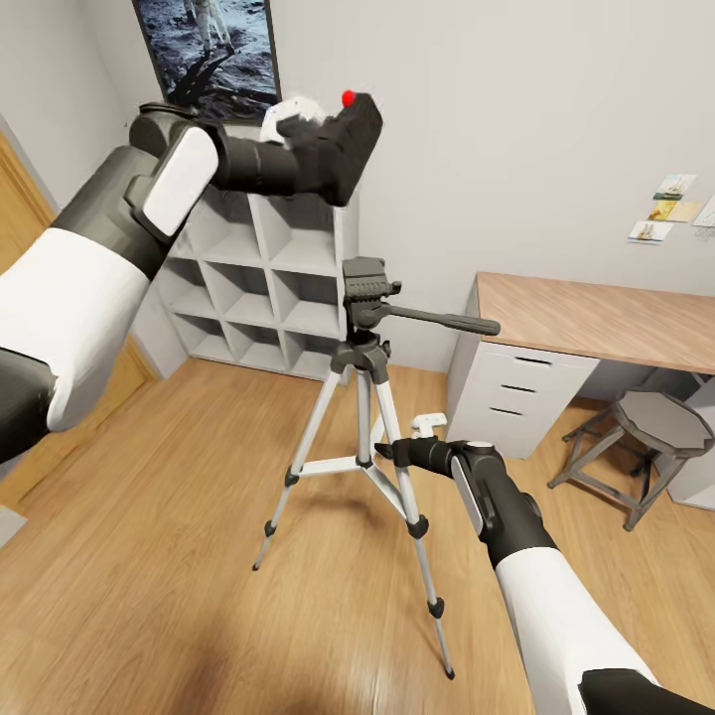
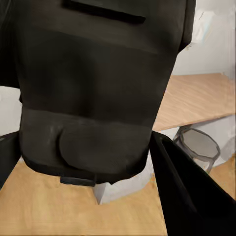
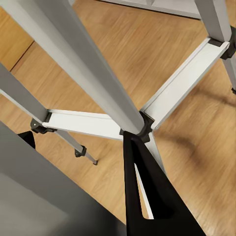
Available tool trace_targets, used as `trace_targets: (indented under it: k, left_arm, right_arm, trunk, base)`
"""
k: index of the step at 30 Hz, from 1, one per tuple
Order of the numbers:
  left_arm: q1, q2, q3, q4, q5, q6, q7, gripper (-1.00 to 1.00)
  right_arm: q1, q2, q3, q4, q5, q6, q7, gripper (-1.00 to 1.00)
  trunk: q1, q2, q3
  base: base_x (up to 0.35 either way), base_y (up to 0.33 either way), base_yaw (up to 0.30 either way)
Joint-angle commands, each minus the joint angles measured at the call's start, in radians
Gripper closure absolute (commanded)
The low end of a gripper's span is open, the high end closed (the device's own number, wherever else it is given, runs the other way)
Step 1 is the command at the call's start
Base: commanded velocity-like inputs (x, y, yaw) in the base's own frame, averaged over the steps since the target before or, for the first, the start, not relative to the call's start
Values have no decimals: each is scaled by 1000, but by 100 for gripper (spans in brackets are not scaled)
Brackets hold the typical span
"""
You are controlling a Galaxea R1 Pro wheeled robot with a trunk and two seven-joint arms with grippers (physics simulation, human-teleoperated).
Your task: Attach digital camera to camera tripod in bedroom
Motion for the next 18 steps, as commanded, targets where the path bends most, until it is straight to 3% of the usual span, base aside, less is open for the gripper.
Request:
trace_targets:
  k: [1, 4, 7, 11, 13, 18]
  left_arm:
    - [-1, 19, -8, 3, -10, -33, -48, 100]
    - [-2, 100, -39, 10, -73, -195, -265, 100]
    - [-2, 129, -52, 10, -133, -252, -388, 100]
    - [-2, 140, -57, -1, -166, -283, -432, 100]
    - [0, 143, -63, 10, -202, -318, -442, 100]
    - [4, 138, -68, 14, -208, -320, -446, 100]
  right_arm:
    - [0, 1, -3, 0, 17, 6, 8, 100]
    - [0, 1, -3, 0, 16, 6, 9, 100]
    - [0, 1, -3, 0, 15, 6, 9, 100]
    - [0, 1, -3, 0, 15, 5, 9, 100]
    - [0, 1, -3, 0, 15, 6, 8, 100]
    - [0, 1, -3, 0, 15, 4, 8, 100]
  trunk:
    - [1, -1, -2]
    - [1, -1, -2]
    - [1, -1, -2]
    - [1, -1, -2]
    - [1, -1, -2]
    - [1, -1, -2]
  base:
    - [0, 0, 0]
    - [0, 0, 0]
    - [0, 0, 0]
    - [0, 0, 0]
    - [0, 0, 0]
    - [0, 0, 0]
